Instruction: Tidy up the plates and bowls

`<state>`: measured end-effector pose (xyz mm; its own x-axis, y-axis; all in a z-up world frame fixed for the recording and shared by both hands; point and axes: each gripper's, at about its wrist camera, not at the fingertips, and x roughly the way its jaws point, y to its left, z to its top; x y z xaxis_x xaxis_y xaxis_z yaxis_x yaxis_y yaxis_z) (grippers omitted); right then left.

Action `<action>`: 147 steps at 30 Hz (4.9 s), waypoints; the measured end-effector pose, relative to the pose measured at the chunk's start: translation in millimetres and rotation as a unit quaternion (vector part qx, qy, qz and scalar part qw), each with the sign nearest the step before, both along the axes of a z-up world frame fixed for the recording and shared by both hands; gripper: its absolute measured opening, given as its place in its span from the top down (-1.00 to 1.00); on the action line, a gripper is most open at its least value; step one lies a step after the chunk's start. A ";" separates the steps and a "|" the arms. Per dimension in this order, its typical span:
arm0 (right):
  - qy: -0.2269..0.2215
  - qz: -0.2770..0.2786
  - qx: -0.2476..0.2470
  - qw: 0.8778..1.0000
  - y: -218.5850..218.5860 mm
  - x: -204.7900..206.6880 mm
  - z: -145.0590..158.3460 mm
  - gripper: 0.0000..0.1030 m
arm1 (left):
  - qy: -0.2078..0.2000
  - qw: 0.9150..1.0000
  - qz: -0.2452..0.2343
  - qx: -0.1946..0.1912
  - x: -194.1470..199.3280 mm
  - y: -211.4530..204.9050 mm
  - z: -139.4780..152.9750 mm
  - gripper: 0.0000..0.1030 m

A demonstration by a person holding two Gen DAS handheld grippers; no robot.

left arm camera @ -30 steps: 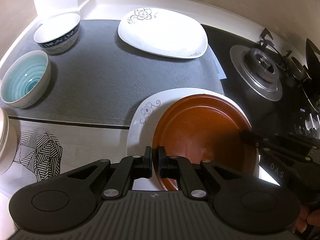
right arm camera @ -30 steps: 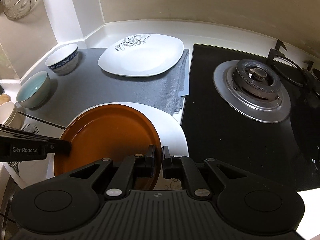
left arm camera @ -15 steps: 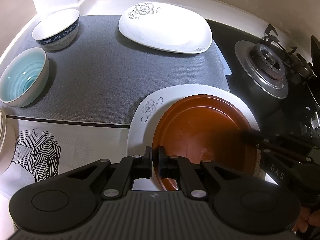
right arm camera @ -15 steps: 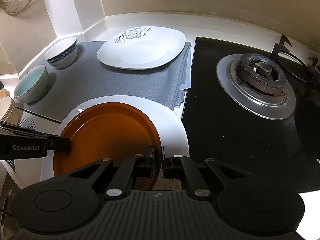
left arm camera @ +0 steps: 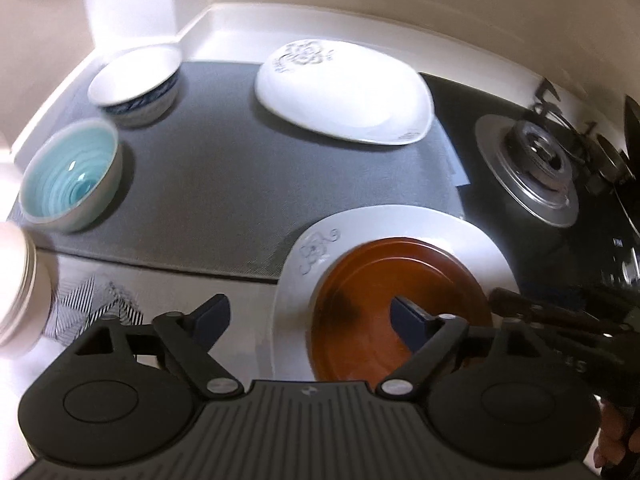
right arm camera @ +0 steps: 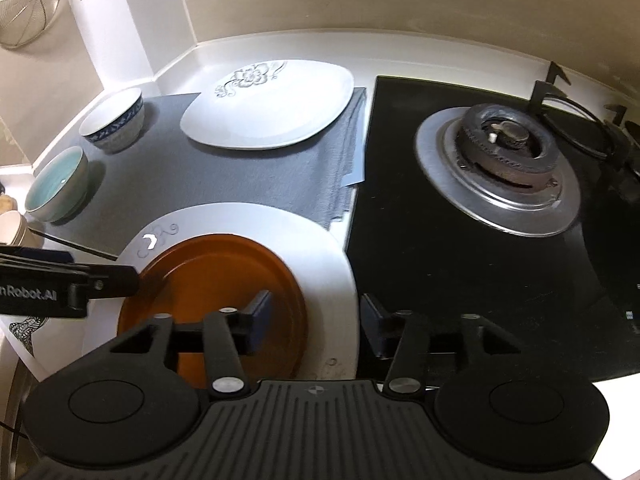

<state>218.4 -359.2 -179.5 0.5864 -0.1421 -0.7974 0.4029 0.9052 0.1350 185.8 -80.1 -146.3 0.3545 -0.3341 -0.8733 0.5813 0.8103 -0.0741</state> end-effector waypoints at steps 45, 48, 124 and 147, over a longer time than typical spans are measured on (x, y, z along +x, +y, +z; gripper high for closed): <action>0.070 0.006 0.063 0.996 23.8 10.8 -7.6 -0.34 | 0.036 0.997 -0.053 -0.045 0.1 13.8 -5.2 -0.76; 0.071 0.012 0.067 0.995 26.5 17.1 -7.1 -0.34 | 0.034 0.996 -0.054 -0.056 1.9 15.7 -1.3 -0.75; -0.001 0.031 0.068 0.997 42.7 29.9 38.7 -0.56 | -0.013 0.999 0.050 -0.006 16.0 57.2 31.9 -0.99; -0.049 0.015 0.067 0.996 26.8 17.8 49.8 -0.59 | -0.039 0.997 0.063 -0.009 17.2 47.1 47.9 -0.99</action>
